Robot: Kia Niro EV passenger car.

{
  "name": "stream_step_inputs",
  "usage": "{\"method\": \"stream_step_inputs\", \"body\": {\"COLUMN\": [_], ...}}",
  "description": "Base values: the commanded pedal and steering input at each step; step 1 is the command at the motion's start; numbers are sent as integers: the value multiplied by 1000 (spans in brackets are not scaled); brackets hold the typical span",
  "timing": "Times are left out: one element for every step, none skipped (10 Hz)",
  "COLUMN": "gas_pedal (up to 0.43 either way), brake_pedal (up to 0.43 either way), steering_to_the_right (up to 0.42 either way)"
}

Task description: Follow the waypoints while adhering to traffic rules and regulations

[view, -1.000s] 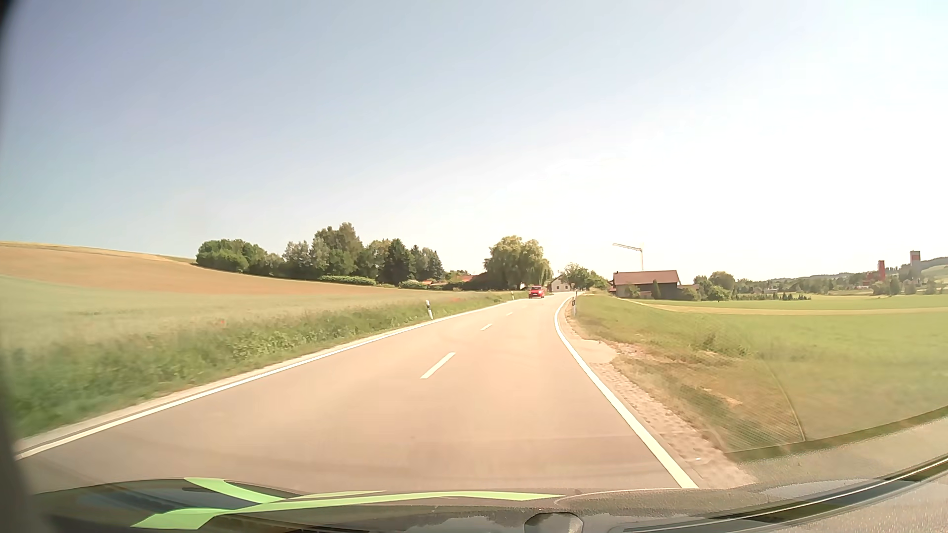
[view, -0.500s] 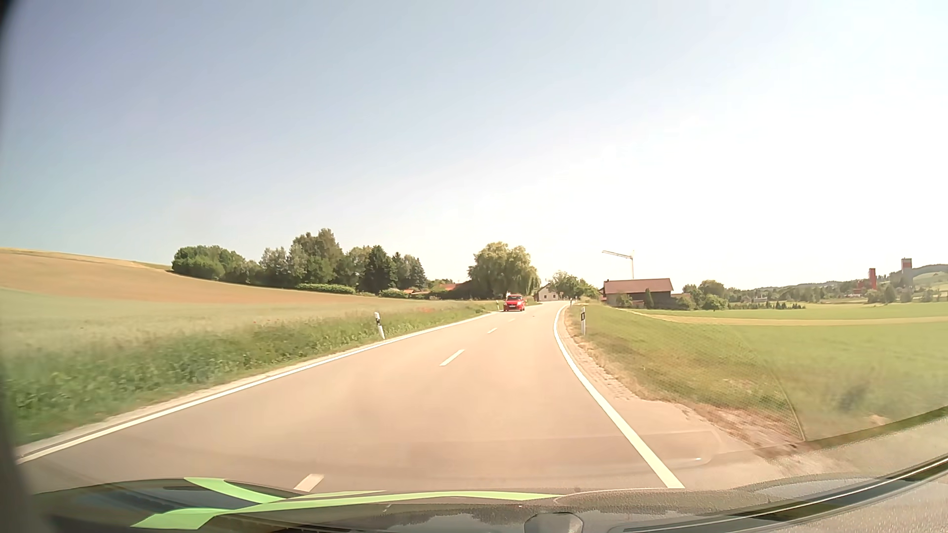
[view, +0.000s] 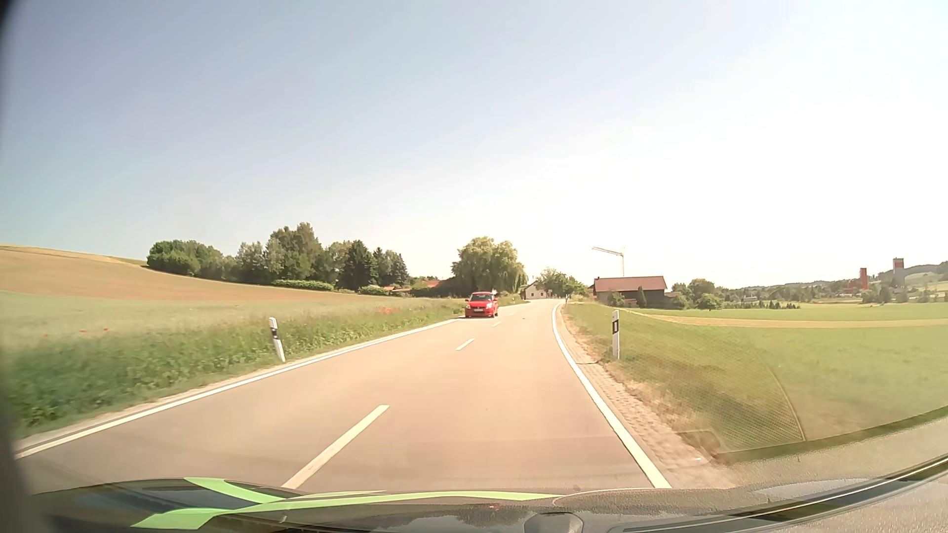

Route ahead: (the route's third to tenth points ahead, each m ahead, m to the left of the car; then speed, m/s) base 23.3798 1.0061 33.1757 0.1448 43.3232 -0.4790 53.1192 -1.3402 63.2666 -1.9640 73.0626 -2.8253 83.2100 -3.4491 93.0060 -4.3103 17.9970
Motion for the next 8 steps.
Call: {"method": "stream_step_inputs", "body": {"gas_pedal": [189, 220, 228, 228, 228, 209, 157, 157], "brake_pedal": [0, 0, 0, 0, 0, 0, 0, 0], "steering_to_the_right": [10, 10, 9, 9, 9, 9, 8, 8]}}
